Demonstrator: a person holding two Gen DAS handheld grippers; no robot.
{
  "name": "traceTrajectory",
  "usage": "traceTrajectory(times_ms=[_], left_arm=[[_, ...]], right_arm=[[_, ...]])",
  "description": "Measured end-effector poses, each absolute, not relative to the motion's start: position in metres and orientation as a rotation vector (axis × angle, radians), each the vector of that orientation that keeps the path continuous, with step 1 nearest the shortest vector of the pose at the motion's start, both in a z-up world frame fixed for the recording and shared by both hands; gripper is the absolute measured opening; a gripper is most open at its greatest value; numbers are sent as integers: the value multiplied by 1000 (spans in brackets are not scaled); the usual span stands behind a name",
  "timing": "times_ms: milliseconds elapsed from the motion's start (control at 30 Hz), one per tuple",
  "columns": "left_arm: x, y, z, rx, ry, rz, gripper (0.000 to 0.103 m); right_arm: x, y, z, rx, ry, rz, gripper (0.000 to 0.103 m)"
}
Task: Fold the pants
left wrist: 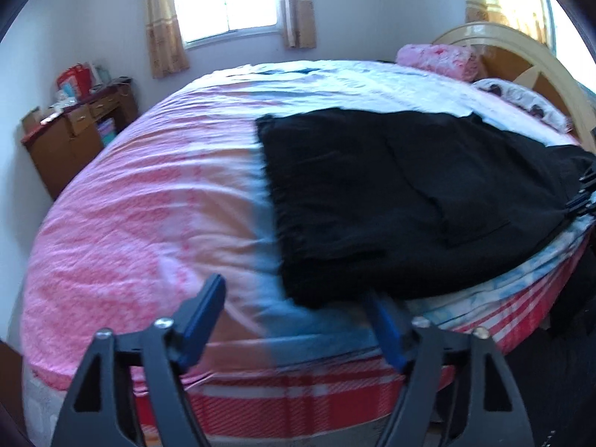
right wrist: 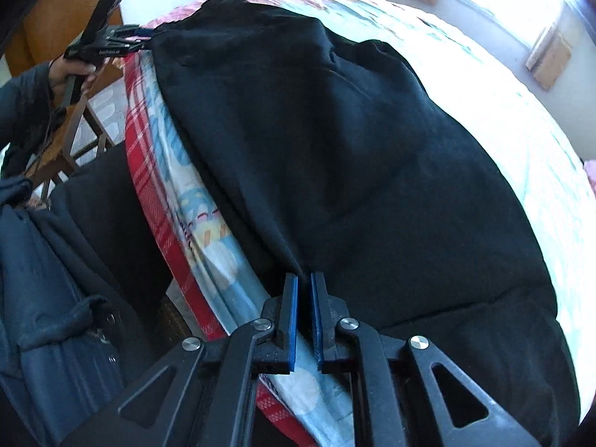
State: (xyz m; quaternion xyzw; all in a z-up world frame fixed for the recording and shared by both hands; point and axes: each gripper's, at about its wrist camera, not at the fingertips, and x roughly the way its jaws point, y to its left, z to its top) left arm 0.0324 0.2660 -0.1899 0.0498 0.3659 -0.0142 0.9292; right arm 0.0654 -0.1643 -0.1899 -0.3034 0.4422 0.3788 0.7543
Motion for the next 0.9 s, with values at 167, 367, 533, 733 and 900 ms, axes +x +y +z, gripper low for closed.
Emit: traceTrajectory(times_ms=[167,367,533,733,900], left_arm=[[17,284,-190,101,777,20,80],[1,279,-154,37,670,57,82],[23,210,-117,79,576,-114,92],[72,86,-111,102,565,-457,92],[96,-38,-121,146,579,-734,92]], right_arm=[[62,-176,-186,-599,982,832,21],[61,-204,-174,-490,969,797,49],[60,-242,-160,-351,937,702,49],[66,-335,-135,-99,898,474,49],[55,-429,-117,145,839,240,49]])
